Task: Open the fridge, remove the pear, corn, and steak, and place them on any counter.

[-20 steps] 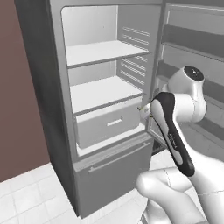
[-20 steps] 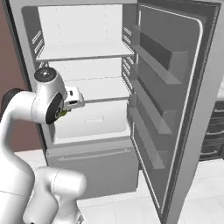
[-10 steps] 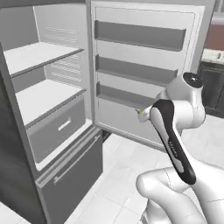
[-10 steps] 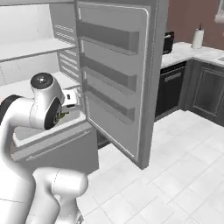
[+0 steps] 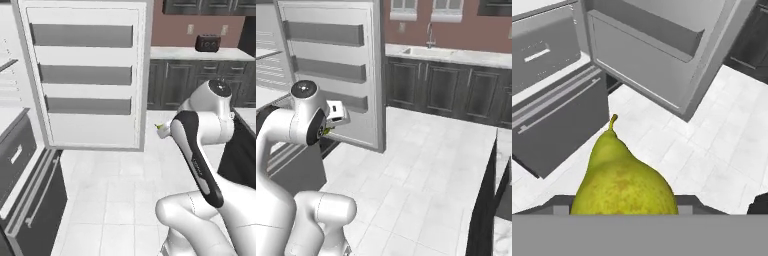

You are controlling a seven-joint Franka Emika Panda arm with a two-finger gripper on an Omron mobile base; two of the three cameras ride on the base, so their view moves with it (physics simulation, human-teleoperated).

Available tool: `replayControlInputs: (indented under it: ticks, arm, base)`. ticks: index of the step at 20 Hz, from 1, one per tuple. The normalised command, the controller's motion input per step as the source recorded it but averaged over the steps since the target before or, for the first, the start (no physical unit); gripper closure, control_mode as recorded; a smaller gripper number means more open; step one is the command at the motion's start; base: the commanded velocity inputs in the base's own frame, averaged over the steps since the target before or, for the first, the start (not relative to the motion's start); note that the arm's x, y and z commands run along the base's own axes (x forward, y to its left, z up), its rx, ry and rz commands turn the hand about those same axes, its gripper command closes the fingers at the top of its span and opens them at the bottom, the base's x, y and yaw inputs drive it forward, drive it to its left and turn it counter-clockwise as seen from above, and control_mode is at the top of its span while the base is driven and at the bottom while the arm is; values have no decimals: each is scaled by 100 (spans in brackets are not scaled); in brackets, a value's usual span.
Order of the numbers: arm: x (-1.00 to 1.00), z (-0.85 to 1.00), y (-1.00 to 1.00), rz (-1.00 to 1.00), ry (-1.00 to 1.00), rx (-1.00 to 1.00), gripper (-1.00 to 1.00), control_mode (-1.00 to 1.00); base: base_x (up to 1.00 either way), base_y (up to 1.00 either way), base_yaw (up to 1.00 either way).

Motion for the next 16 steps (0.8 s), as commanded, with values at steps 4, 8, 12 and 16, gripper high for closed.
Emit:
replayControlInputs:
  ticks: [4,8,12,16]
  arm:
    - [0,0,0,0,0,0,100,100]
    - [0,0,0,0,0,0,100,100]
    - [0,0,0,0,0,0,100,100]
    - [0,0,0,0,0,0,100,100]
  base:
    - [-92,0,-70]
    - [-86,0,-69]
    - [-67,-5,-72]
    - [-46,-18,-71]
